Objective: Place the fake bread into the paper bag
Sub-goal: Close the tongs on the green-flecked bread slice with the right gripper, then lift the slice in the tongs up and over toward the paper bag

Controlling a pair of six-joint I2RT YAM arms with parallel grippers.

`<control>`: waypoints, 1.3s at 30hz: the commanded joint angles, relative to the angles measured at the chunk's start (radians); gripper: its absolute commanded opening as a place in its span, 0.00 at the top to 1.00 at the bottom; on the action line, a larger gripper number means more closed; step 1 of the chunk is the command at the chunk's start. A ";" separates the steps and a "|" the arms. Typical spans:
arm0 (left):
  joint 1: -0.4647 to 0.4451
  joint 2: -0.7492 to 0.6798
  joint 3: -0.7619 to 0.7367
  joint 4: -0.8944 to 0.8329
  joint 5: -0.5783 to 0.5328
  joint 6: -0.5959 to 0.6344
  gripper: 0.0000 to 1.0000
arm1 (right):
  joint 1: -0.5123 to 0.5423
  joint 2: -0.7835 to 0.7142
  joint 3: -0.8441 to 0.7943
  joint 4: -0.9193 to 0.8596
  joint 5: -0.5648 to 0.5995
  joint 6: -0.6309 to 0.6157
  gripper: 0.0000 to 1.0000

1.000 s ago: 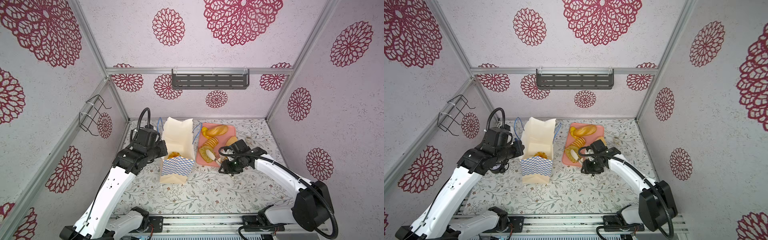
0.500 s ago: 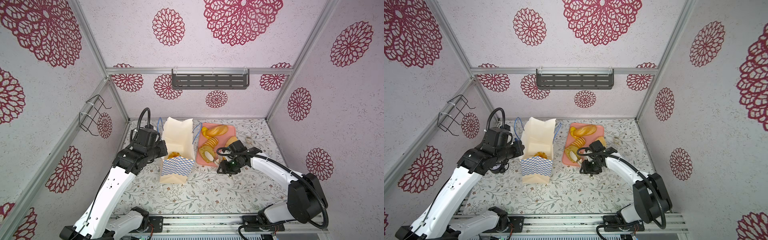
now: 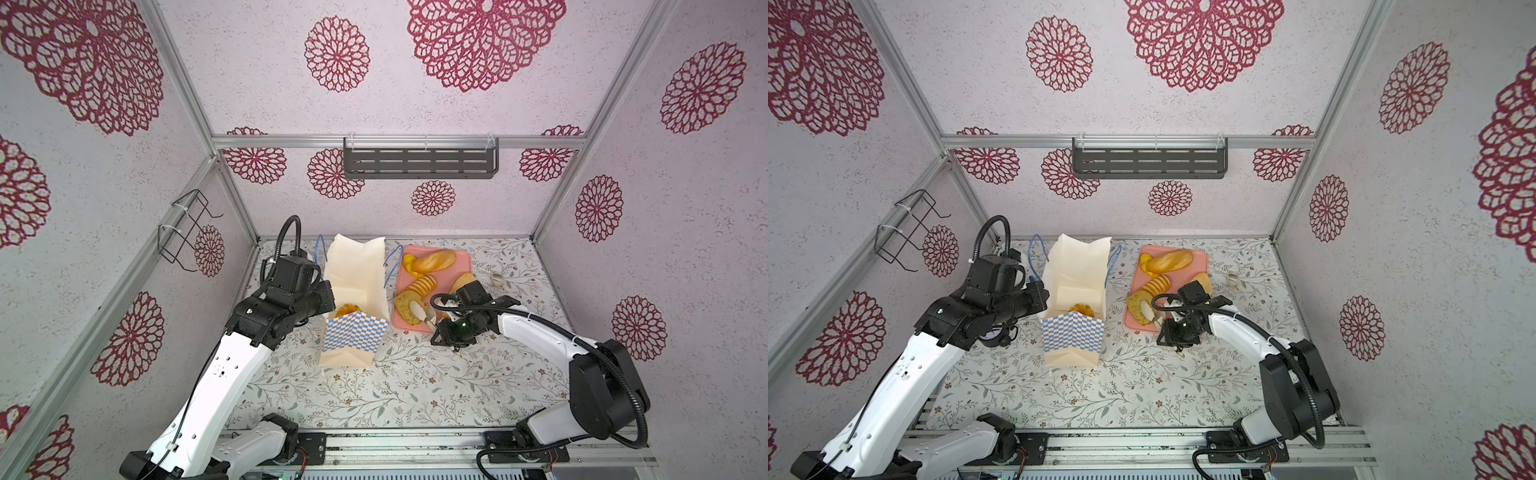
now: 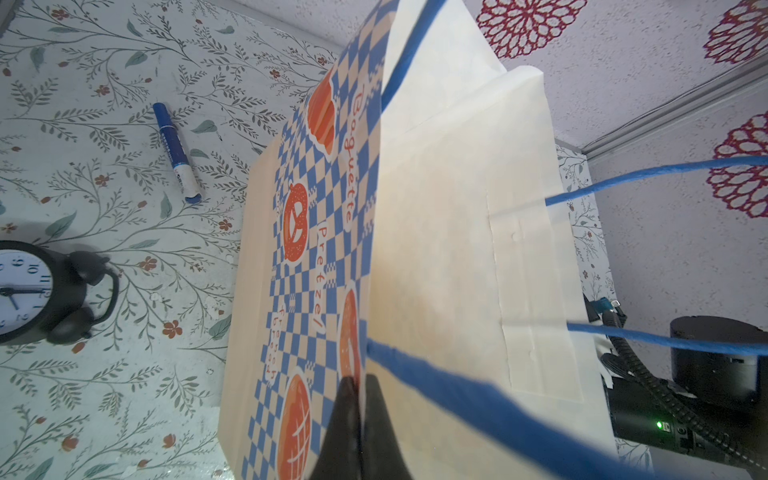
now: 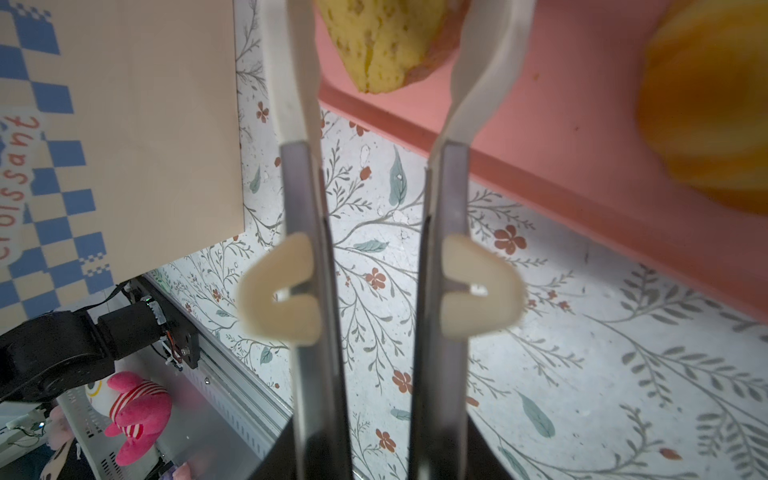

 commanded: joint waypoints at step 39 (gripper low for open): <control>-0.009 0.014 0.032 0.042 0.016 -0.020 1.00 | 0.097 -0.286 0.595 -0.047 -0.060 0.100 1.00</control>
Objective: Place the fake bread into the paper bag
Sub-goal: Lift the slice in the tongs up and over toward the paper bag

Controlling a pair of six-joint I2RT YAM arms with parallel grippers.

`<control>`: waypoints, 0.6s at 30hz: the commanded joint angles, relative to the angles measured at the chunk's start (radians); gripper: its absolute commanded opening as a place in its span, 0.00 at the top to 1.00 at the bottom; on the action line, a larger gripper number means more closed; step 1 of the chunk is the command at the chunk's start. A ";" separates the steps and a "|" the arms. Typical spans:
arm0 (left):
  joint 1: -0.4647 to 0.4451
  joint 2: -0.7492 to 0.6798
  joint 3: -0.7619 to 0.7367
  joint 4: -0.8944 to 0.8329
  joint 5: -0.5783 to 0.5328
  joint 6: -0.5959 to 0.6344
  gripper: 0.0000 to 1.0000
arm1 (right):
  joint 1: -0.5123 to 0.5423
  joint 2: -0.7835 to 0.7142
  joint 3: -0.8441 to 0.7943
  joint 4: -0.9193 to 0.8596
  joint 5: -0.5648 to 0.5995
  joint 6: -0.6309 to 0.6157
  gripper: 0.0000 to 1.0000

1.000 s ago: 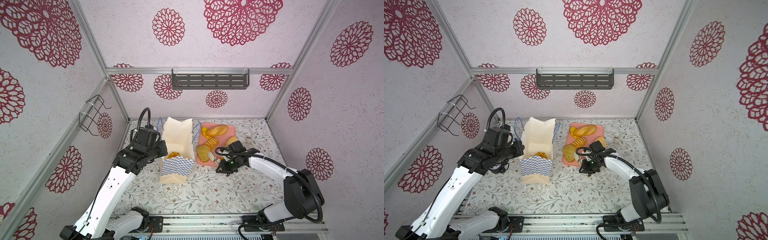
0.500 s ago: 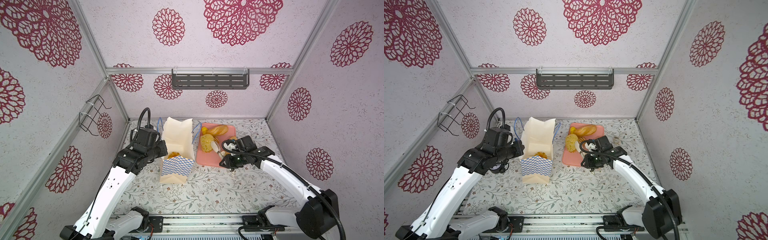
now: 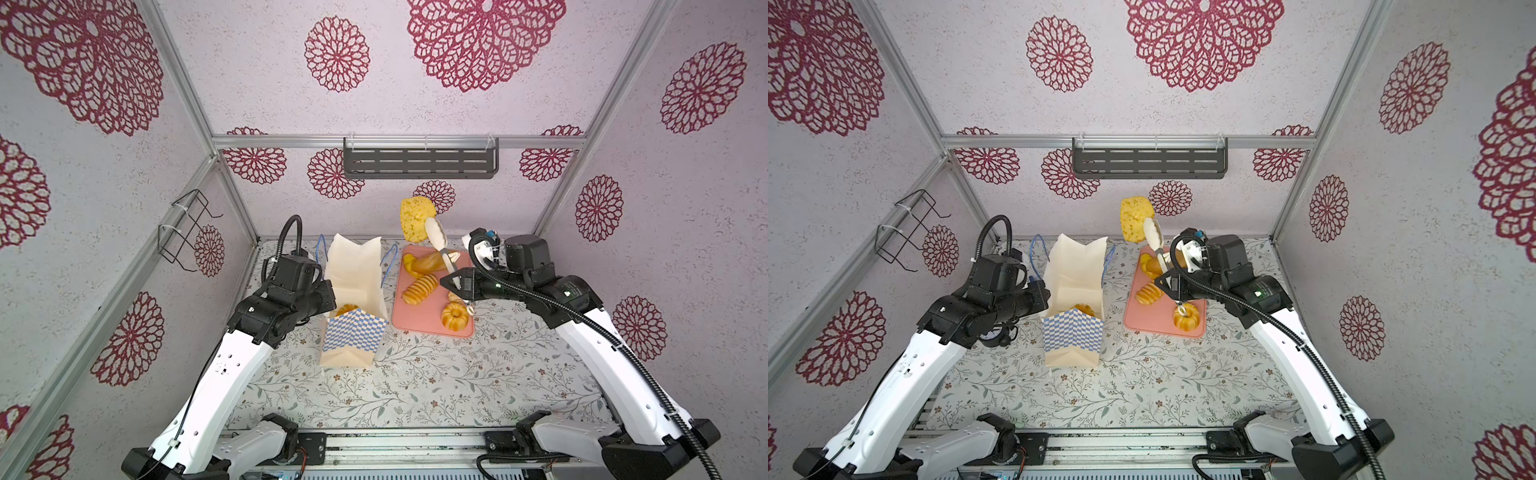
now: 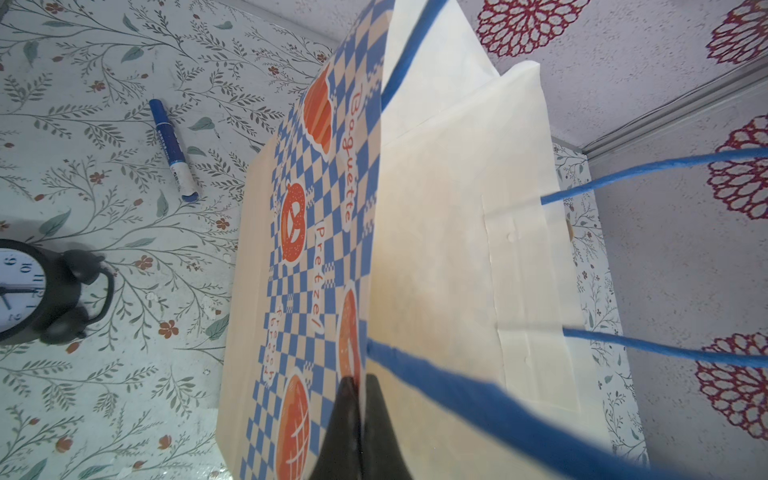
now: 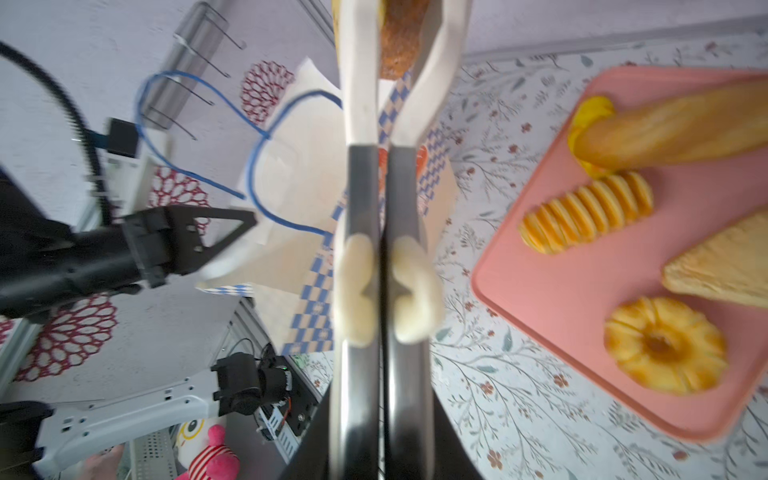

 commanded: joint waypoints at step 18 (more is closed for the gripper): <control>-0.009 0.007 0.041 0.034 0.011 -0.022 1.00 | 0.345 0.048 -0.009 -0.052 0.138 -0.003 1.00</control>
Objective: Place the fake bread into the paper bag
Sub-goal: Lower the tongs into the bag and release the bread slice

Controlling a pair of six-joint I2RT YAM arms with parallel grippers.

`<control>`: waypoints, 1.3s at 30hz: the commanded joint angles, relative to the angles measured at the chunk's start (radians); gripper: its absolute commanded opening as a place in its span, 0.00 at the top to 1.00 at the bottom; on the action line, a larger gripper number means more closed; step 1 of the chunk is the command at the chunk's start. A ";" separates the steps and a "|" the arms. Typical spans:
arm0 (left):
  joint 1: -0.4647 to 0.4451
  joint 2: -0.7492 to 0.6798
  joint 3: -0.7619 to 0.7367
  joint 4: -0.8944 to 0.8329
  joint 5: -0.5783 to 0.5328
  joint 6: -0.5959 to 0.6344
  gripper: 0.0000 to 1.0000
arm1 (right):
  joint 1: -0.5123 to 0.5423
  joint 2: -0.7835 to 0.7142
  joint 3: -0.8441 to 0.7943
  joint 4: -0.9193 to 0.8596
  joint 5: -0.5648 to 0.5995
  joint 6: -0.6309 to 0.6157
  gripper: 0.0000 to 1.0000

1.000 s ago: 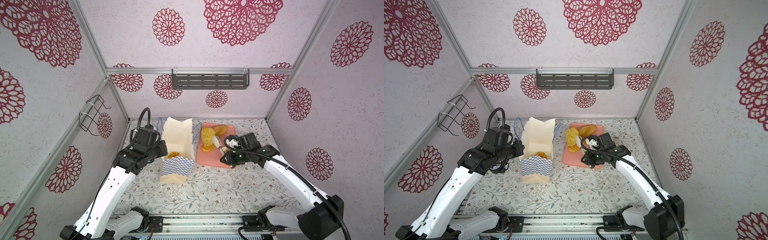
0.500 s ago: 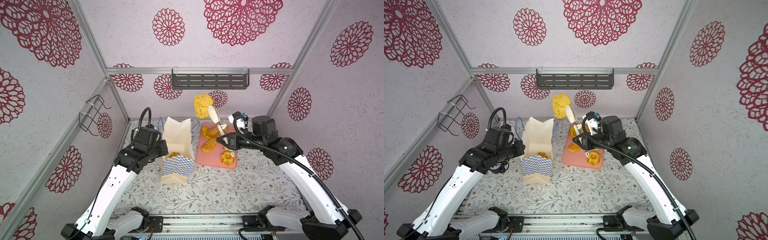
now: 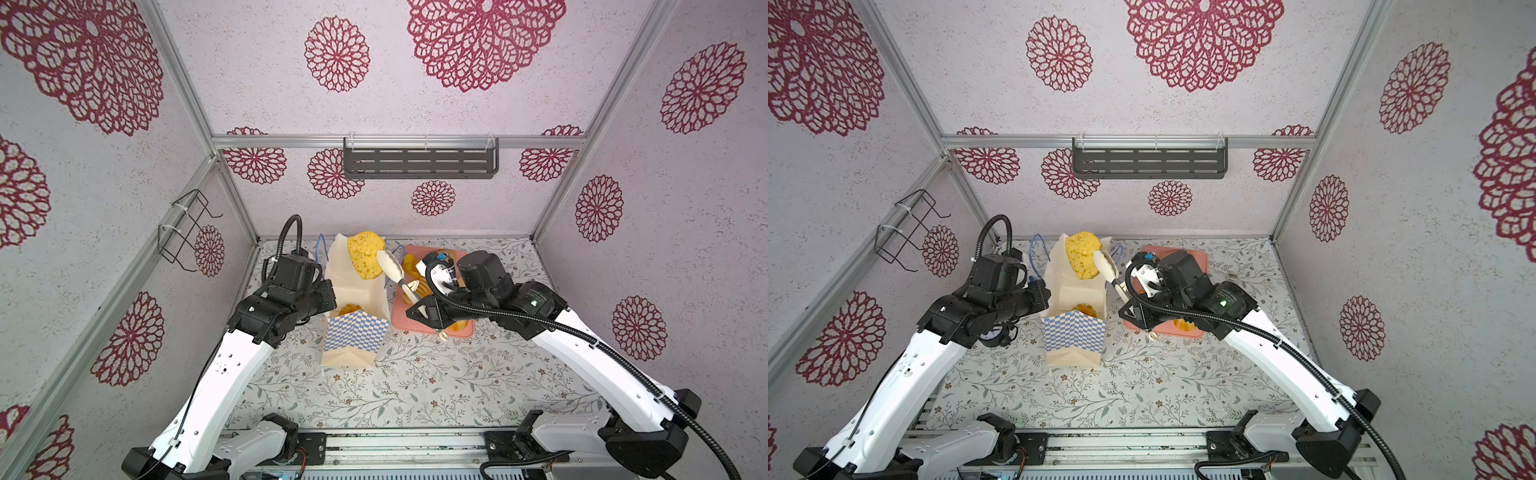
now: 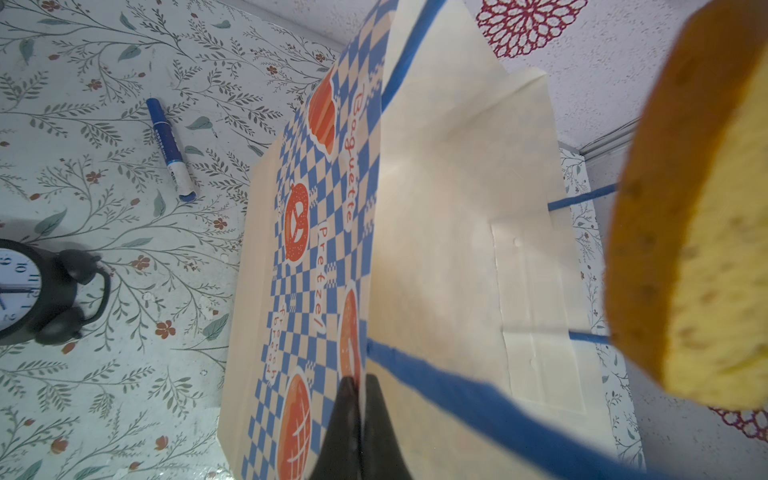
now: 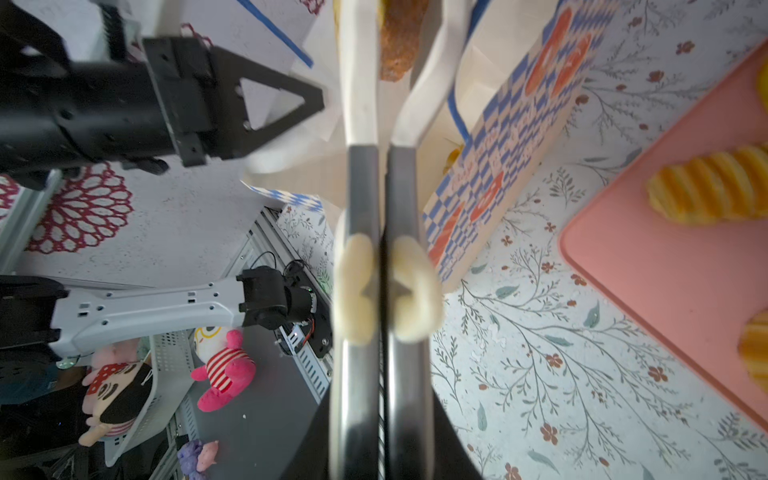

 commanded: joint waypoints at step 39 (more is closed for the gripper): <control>-0.023 -0.003 0.040 0.051 0.014 -0.021 1.00 | 0.040 -0.031 0.093 0.097 0.221 -0.015 0.69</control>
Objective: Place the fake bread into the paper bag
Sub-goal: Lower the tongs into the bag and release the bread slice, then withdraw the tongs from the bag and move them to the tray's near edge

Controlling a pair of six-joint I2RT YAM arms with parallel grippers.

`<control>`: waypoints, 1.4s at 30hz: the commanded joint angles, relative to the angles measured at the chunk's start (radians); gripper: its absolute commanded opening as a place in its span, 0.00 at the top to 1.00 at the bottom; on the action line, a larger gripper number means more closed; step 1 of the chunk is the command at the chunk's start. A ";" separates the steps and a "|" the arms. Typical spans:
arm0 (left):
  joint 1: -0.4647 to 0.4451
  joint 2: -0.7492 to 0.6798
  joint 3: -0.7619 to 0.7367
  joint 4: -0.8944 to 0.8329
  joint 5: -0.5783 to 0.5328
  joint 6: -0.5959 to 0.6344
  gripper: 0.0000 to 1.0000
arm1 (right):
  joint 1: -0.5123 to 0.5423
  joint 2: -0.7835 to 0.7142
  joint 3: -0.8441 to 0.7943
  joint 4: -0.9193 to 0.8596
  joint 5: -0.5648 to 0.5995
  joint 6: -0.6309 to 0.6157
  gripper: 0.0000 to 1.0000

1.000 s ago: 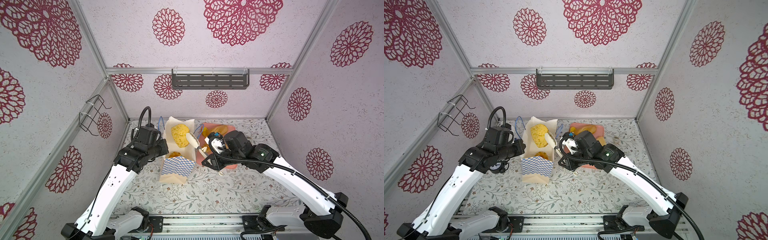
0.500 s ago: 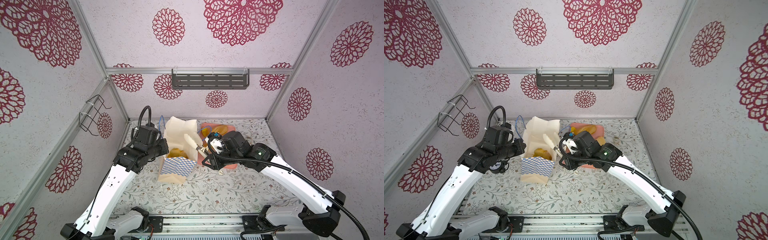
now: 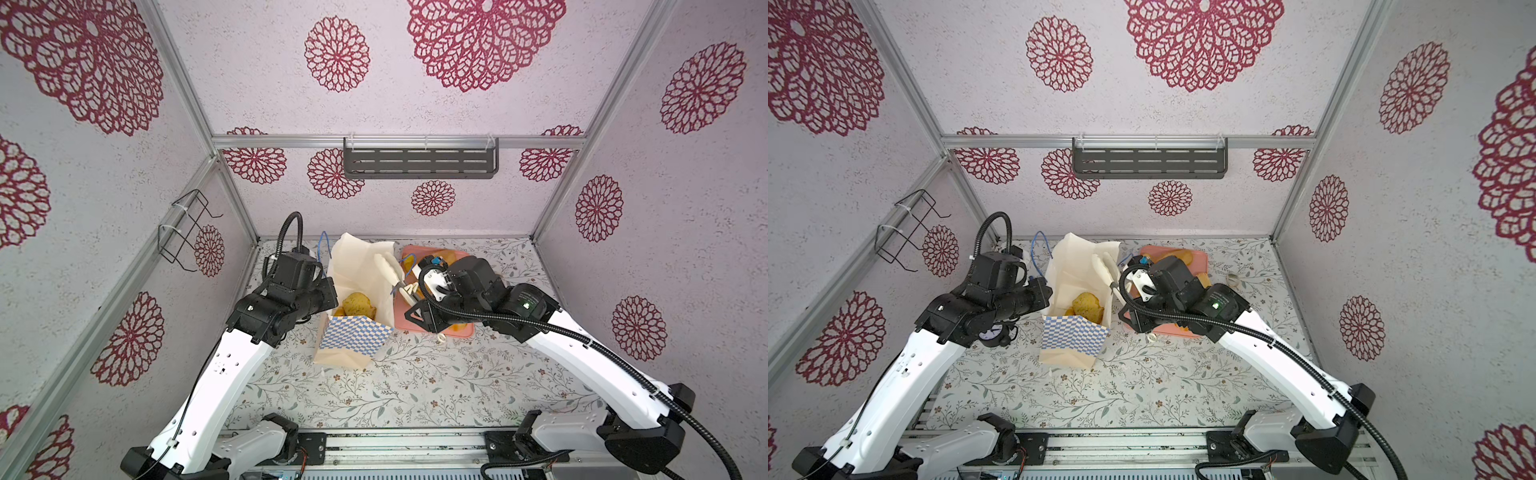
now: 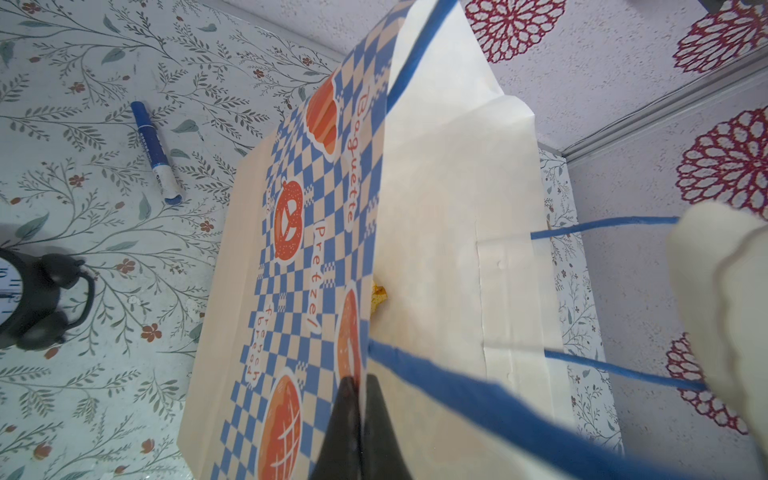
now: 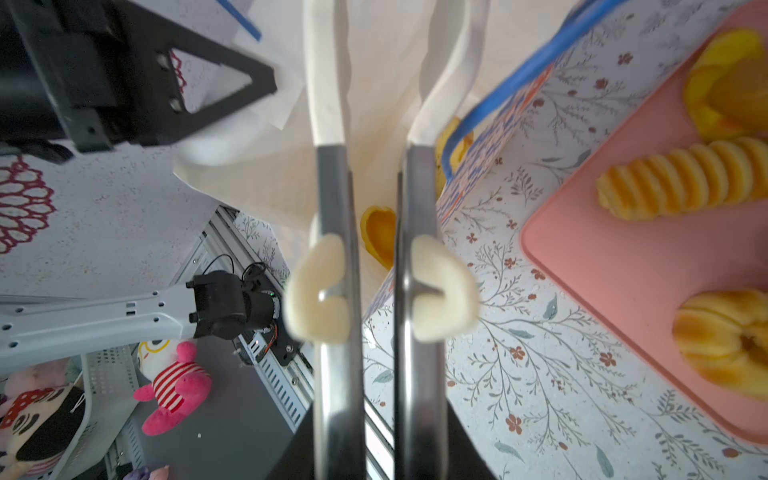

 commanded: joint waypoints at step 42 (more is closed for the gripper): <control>-0.008 -0.020 -0.031 0.084 0.003 0.008 1.00 | -0.762 -0.136 -0.557 0.161 -0.257 0.087 0.78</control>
